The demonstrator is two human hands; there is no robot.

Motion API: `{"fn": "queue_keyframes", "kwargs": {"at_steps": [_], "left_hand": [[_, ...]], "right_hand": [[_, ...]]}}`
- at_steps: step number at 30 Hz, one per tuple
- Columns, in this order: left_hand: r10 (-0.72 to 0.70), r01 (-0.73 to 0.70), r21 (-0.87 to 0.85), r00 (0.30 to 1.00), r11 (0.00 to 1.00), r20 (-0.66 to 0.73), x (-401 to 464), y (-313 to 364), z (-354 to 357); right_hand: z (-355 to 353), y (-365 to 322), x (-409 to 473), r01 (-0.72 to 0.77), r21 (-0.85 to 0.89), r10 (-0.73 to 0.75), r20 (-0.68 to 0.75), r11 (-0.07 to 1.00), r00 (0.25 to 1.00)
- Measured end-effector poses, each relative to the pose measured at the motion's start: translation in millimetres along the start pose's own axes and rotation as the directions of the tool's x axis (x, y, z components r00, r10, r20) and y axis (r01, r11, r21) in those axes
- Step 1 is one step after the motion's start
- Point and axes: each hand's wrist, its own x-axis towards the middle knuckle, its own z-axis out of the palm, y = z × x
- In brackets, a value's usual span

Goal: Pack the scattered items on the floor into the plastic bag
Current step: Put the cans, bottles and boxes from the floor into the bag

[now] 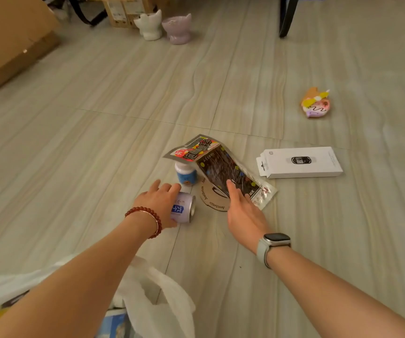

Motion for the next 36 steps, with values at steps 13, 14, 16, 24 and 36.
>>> {"fn": "queue_keyframes", "kwargs": {"at_steps": [13,14,16,24,36], "left_hand": [[-0.303,-0.101,-0.702,0.852,0.705,-0.426,-131.5,-51.8,-48.4],[-0.338,-0.109,-0.724,0.83,0.681,-0.444,-151.1,-58.9,-48.4],[-0.398,-0.096,-0.738,0.792,0.668,-0.463,-188.9,-73.3,-42.9],[-0.314,0.013,-0.643,0.88,0.766,-0.357,-301.7,-87.1,7.9],[-0.264,0.239,-0.151,0.949,0.959,-0.174,-264.6,-7.4,45.8]], "right_hand": [[-56.6,-34.9,-49.6,0.177,0.035,-0.156,-0.327,0.984,0.932],[-62.9,-45.0,-54.6,0.228,0.019,-0.207,-0.354,0.974,0.912],[-74.9,-70.1,-66.8,0.362,-0.033,-0.344,-0.397,0.932,0.851],[-72.8,-175.5,-129.0,0.6,0.204,-0.52,-0.337,0.774,0.785],[-70.9,-173.7,-162.5,0.525,0.249,-0.466,-0.26,0.814,0.846]]}}
